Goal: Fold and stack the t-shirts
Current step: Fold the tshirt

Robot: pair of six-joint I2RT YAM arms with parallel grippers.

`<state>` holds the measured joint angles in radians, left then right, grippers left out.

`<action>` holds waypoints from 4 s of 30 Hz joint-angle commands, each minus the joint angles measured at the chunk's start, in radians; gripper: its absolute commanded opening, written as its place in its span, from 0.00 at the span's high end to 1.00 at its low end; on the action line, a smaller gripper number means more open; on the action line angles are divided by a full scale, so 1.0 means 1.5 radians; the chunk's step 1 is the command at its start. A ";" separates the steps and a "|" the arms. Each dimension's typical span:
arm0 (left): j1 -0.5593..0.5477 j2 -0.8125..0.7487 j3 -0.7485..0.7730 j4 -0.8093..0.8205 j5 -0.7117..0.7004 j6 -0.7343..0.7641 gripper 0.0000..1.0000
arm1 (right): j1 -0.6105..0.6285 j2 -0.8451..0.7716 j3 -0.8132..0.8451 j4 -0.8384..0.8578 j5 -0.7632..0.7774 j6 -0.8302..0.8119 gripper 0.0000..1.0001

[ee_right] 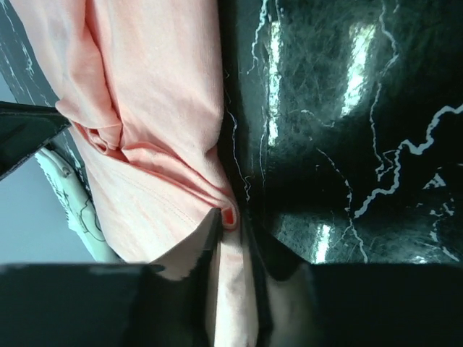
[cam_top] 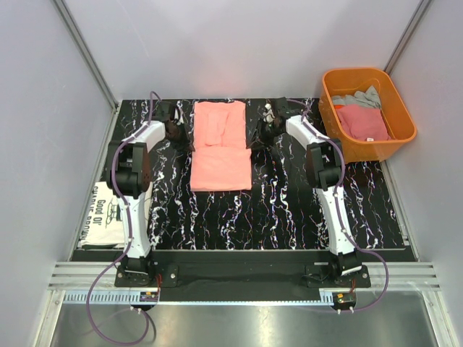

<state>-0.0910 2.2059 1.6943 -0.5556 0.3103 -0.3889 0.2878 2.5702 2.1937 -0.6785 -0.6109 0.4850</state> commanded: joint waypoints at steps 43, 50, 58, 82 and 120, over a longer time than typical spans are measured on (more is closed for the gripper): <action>-0.049 -0.337 -0.349 0.142 0.152 -0.130 0.73 | 0.090 -0.246 -0.166 -0.097 0.039 -0.012 0.39; -0.042 -0.264 -0.374 0.153 0.133 -0.095 0.78 | 0.132 -0.210 -0.268 0.109 -0.110 0.090 0.79; -0.011 -0.243 -0.471 0.166 0.114 -0.059 0.79 | 0.114 -0.170 -0.362 0.146 -0.109 0.064 0.82; -0.028 -0.306 -0.542 0.224 0.170 -0.139 0.78 | 0.089 -0.284 -0.508 0.213 -0.129 0.081 0.80; 0.027 -0.221 -0.324 0.177 0.198 -0.121 0.61 | -0.048 -0.203 -0.336 0.185 -0.129 0.067 0.67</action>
<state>-0.0601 1.8420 1.1736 -0.3325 0.5705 -0.5529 0.2028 2.2265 1.6310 -0.3759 -0.7727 0.5987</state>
